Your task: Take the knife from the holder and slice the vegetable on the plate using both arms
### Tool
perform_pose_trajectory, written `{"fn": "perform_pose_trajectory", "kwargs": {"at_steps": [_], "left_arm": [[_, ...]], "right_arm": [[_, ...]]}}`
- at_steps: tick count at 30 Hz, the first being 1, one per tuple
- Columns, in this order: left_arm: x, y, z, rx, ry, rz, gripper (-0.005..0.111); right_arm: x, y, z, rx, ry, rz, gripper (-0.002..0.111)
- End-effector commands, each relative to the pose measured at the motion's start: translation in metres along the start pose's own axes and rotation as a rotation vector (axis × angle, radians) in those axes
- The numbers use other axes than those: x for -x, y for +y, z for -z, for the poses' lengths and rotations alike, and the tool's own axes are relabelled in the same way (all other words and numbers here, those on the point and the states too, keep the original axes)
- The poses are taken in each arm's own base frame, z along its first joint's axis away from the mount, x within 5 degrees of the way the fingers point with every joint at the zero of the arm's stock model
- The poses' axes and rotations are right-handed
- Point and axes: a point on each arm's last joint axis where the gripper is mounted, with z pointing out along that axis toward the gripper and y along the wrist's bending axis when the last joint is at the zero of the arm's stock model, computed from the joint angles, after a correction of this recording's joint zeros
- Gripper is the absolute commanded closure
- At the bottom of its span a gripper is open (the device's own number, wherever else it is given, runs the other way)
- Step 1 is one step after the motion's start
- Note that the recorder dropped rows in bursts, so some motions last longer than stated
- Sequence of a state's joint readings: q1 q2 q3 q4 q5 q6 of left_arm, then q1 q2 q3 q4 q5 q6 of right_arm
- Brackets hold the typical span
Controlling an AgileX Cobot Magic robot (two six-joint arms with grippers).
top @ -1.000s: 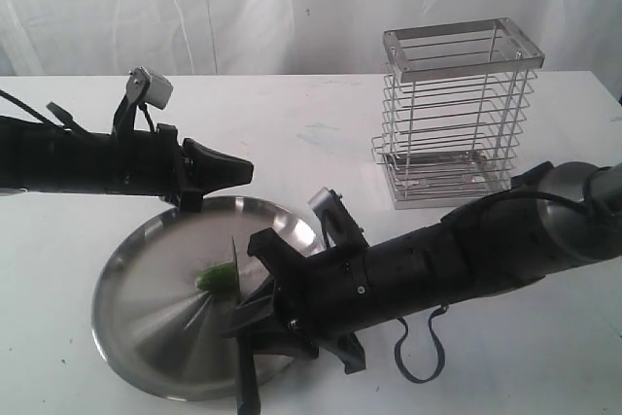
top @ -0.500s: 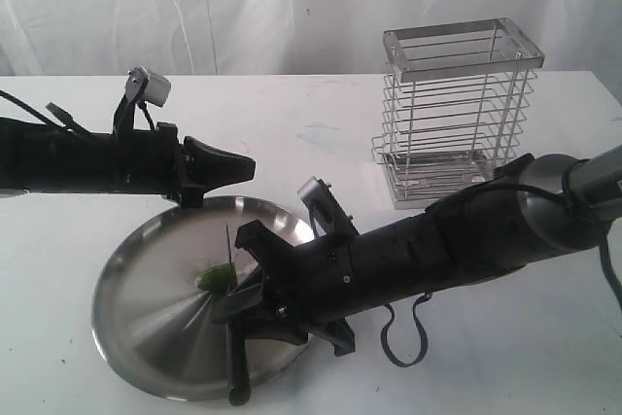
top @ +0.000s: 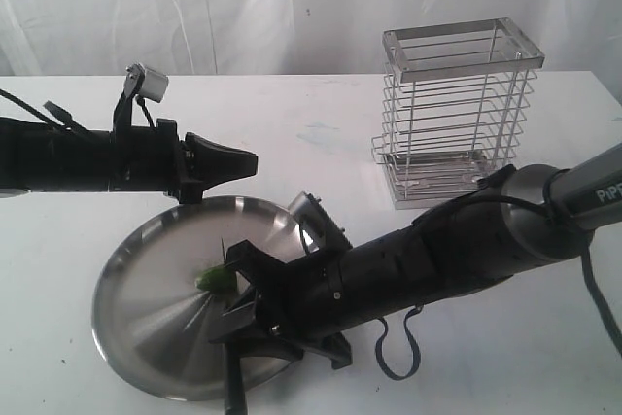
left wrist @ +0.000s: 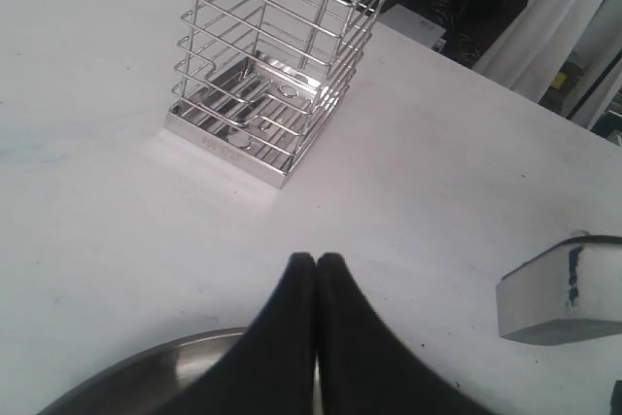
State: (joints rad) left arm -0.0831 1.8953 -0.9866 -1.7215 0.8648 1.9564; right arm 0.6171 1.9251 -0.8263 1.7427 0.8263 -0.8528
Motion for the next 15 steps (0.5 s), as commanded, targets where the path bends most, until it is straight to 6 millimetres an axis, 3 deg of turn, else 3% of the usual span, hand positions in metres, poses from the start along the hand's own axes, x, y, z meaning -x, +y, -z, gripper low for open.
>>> {"fn": "perform_pose_trajectory", "kwargs": {"at_steps": [1,10,15], "left_arm": [[0.001,-0.001,0.001,-0.006,-0.025,-0.020,0.107],[0.000,-0.002,0.001,-0.013,-0.014,-0.019,0.107],[-0.012,-0.002,0.001,-0.016,0.112,0.005,0.107]], "right_arm": [[0.002,0.000,0.000,-0.010,-0.015,0.018,0.108],[0.002,0.000,0.000,-0.014,-0.018,0.029,0.108],[0.002,0.000,0.000,-0.014,-0.018,0.029,0.108]]}}
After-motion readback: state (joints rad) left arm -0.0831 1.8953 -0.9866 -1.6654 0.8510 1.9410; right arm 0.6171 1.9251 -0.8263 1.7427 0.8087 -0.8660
